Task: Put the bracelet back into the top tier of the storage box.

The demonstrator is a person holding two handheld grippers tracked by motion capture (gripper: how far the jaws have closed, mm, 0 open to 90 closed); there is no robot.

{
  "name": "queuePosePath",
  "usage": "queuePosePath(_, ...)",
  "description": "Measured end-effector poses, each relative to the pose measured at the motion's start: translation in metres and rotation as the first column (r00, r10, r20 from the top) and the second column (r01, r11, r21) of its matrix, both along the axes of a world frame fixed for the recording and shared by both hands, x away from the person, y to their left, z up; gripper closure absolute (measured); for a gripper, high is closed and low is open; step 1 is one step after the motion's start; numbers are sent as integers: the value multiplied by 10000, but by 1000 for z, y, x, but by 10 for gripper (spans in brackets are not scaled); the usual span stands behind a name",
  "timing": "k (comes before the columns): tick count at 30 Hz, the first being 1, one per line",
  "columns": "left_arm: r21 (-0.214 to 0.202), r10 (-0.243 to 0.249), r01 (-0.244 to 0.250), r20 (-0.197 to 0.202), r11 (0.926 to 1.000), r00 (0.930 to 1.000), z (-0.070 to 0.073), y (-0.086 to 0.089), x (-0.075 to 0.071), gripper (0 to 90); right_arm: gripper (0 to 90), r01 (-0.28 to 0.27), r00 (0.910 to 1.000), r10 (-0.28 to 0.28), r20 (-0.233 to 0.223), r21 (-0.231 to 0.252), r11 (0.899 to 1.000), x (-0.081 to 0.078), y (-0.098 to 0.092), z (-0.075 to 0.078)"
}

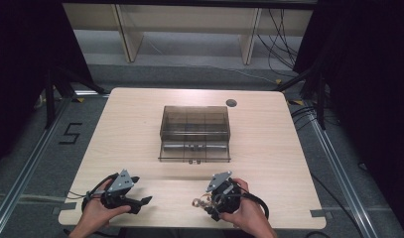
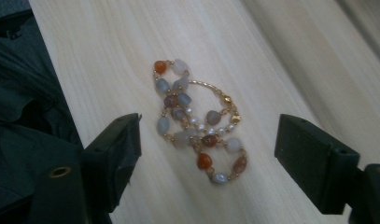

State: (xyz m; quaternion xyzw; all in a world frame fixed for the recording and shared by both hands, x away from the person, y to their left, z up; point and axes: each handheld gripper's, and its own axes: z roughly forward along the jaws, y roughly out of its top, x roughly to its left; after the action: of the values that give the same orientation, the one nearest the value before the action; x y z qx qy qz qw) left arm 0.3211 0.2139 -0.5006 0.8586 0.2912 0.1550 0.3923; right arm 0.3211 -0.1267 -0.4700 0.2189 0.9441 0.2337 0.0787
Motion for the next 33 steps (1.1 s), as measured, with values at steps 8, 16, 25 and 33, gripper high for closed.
queuePosePath(8,-12,-48,48,45,10000,10000,0,0,1,180,249,-131,9994,118,-332,-392,9991,6,11,-7)
queuePosePath(16,-55,-3,3,-8,10000,10000,0,0,0,181,248,-132,9977,85,-667,-696,9975,9,20,-12)
queuePosePath(25,-123,128,-129,-52,9998,9999,0,0,0,182,259,-14,9949,-87,-1005,-1006,9949,14,25,-15)
queuePosePath(33,-69,122,-122,-40,9999,9999,0,1,0,183,293,94,9924,-242,-1208,-1223,9925,17,27,-18)
